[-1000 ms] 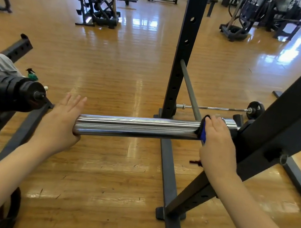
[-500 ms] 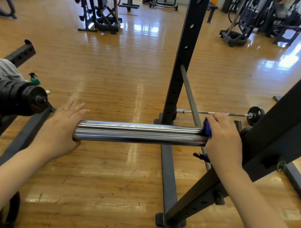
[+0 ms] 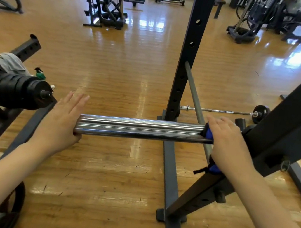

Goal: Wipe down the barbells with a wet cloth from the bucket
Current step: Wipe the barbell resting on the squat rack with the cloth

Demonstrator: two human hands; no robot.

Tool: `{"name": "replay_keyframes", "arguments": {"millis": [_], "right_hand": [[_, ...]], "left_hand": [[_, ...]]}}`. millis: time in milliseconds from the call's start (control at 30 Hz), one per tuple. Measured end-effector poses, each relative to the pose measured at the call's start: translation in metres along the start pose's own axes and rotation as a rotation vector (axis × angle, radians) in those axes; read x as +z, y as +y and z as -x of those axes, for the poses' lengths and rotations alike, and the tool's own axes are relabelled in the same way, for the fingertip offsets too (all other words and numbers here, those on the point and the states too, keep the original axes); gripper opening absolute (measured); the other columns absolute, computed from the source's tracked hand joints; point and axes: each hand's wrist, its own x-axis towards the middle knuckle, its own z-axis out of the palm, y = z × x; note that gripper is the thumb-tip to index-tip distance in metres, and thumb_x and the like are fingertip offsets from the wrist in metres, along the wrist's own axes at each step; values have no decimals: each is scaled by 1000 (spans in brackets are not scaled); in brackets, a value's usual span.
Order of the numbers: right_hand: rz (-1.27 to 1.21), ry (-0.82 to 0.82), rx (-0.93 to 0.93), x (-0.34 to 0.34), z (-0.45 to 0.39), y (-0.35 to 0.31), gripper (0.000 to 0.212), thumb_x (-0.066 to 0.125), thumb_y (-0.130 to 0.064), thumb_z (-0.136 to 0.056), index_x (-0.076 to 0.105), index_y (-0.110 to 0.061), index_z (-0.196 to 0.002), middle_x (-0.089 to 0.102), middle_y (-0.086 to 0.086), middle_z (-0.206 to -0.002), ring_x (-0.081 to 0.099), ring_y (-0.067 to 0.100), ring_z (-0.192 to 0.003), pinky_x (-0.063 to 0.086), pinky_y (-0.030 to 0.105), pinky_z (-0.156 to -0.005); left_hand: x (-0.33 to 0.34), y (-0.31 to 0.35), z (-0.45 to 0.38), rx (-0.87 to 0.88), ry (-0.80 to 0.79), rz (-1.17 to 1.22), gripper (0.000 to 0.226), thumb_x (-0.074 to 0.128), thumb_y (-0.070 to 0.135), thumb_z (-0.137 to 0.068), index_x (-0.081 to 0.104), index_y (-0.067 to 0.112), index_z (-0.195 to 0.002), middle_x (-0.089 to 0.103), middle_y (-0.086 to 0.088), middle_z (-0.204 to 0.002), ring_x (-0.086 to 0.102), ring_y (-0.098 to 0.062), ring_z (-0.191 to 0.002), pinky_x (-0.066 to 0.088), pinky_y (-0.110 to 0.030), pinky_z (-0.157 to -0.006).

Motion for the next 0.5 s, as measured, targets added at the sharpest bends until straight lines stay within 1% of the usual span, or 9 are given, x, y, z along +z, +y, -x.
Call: {"name": "replay_keyframes", "arguments": {"millis": [67,133,167,233,300,367,433,467,500], "right_hand": [[-46,3,24,-2,3,4,72,60,11,-75,39,-8,-141,48,10,-137,32,26,-136,25,42,-114],[-74,48,36,1,12,4,74,66,14,-68,44,-5,-137,49,12,-136,35,28,-134,27,42,-112],[-54,61,36,6,16,4,78,70,15,-63,46,-3,-135,50,15,-135,36,30,-133,28,42,-111],[26,55,37,18,24,1,90,78,14,-55,42,3,-136,46,20,-138,33,35,-134,28,46,-108],[103,22,56,27,29,-1,96,80,8,-55,34,5,-139,38,24,-142,26,38,-136,25,50,-108],[134,0,26,24,26,-1,97,80,6,-57,31,5,-141,35,24,-144,22,36,-136,21,48,-108],[5,-29,26,7,16,-3,92,72,10,-65,28,-3,-145,39,16,-141,34,30,-129,30,40,-108],[-108,-55,63,-3,9,-3,88,66,11,-71,25,-10,-146,45,11,-132,46,25,-115,42,34,-97],[-200,-80,101,-12,3,-2,84,61,9,-78,21,-17,-147,49,7,-120,53,21,-95,47,30,-79]], "left_hand": [[1,0,7,-8,23,-57,108,90,6,-49,33,-3,-141,36,-25,-145,27,-39,-137,11,-46,-115],[6,3,17,-17,67,-70,105,89,4,-51,33,-5,-139,37,-27,-144,26,-37,-137,-2,-37,-117],[10,3,20,-20,95,-70,101,88,2,-52,34,-6,-137,38,-28,-142,24,-36,-138,-3,-36,-117],[17,0,21,6,181,-70,84,79,-4,-64,36,-6,-135,40,-30,-140,27,-38,-137,0,-38,-118],[20,-3,18,45,242,-74,70,66,-7,-71,38,-5,-135,43,-30,-138,34,-42,-132,3,-37,-119],[20,-6,15,32,207,-61,75,70,-13,-66,40,-7,-135,43,-29,-138,36,-43,-131,3,-33,-119],[16,-8,11,-14,100,-37,87,78,-12,-58,41,-6,-137,42,-27,-141,34,-41,-134,7,-34,-118],[12,-7,8,-35,61,-12,89,79,-10,-60,39,-3,-139,39,-24,-144,31,-38,-137,12,-36,-116],[7,-6,5,-53,27,25,90,78,-7,-64,36,1,-143,35,-21,-148,26,-34,-140,16,-38,-114]]}}
